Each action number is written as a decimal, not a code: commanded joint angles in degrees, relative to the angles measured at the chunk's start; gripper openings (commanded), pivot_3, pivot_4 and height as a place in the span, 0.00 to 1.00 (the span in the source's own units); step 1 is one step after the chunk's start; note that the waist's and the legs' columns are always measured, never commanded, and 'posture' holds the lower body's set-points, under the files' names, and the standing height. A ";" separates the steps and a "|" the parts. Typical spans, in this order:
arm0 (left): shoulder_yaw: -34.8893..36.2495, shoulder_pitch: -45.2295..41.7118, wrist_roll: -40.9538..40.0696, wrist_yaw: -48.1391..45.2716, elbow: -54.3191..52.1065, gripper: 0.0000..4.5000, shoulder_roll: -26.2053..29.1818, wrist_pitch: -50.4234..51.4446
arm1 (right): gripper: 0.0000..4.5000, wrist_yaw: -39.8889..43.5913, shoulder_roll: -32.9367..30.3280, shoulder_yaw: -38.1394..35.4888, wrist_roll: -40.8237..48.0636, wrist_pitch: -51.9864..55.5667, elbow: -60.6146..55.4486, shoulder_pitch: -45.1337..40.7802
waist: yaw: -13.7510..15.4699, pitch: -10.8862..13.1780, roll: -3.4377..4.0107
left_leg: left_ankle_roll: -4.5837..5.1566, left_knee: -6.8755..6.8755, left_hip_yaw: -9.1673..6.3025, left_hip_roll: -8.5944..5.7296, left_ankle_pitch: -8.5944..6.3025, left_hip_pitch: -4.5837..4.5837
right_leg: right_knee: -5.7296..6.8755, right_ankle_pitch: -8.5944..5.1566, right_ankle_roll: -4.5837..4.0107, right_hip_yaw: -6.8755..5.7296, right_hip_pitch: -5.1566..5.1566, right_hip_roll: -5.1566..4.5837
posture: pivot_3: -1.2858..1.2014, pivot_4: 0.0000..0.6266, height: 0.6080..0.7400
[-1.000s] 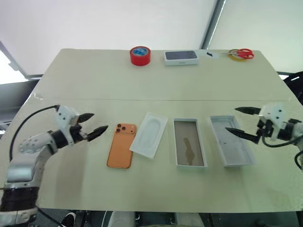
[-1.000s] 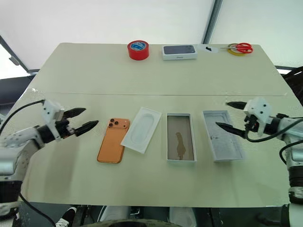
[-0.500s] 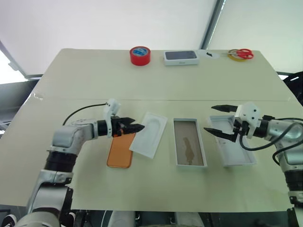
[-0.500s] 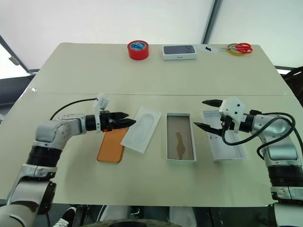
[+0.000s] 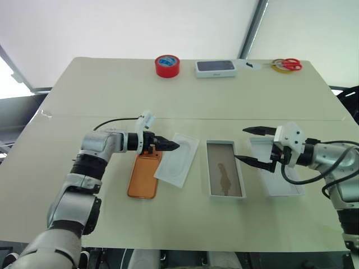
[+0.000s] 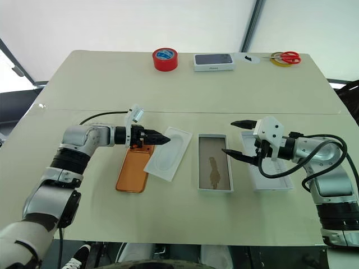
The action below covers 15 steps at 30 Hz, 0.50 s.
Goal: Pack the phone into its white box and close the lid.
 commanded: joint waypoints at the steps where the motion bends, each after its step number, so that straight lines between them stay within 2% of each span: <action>1: -1.34 -0.84 -0.06 -3.91 0.61 0.99 -0.41 1.71 | 0.99 -0.72 -0.04 -0.75 -0.05 -0.66 -2.28 -0.14 | -0.02 0.00 0.00 | 0.00 0.00 0.00 0.00 0.00 0.00 | 0.00 0.00 0.00 0.00 0.00 0.00 | 0.52 0.24 0.92; 6: -1.16 -1.28 1.58 -4.13 3.38 0.99 -1.75 0.93 | 0.99 -1.18 -0.14 -0.77 -0.23 -0.77 -2.55 -0.38 | 0.01 0.00 0.00 | 0.00 0.00 0.00 0.00 0.00 0.00 | 0.00 0.00 0.00 0.01 0.00 0.00 | 0.52 0.24 0.92; 7: -0.76 -1.17 1.65 -4.00 3.95 0.94 -2.05 0.75 | 1.00 -1.22 -0.19 -0.86 -0.18 -0.70 -2.62 -0.35 | 0.01 0.00 0.00 | 0.00 0.00 0.00 0.00 0.00 0.00 | 0.00 0.00 0.00 0.01 0.00 -0.01 | 0.52 0.24 0.92; 9: 0.19 -1.16 1.49 -3.59 4.77 0.81 -2.49 0.89 | 1.00 -1.30 -0.31 -0.97 -0.19 -0.60 -2.76 -0.24 | -0.03 0.00 0.00 | 0.00 0.00 0.00 0.00 0.00 0.00 | 0.00 0.00 0.00 0.01 0.00 -0.01 | 0.52 0.24 0.92; 14: 1.27 -0.63 1.51 -3.35 5.49 0.27 -2.71 0.77 | 1.00 -1.53 -0.43 -1.10 -0.46 -0.68 -3.19 0.19 | -0.24 0.01 -0.02 | 0.00 0.00 0.00 0.02 0.00 -0.01 | 0.00 0.00 0.00 0.02 -0.02 0.01 | 0.52 0.24 0.92; 15: 0.91 -0.34 1.70 -3.62 5.27 0.27 -2.56 0.83 | 1.00 -1.58 -0.41 -1.10 -0.47 -0.61 -3.20 0.01 | -0.24 0.01 -0.02 | 0.00 -0.01 0.00 0.02 0.00 -0.01 | 0.00 0.00 0.00 0.02 -0.03 0.01 | 0.52 0.24 0.92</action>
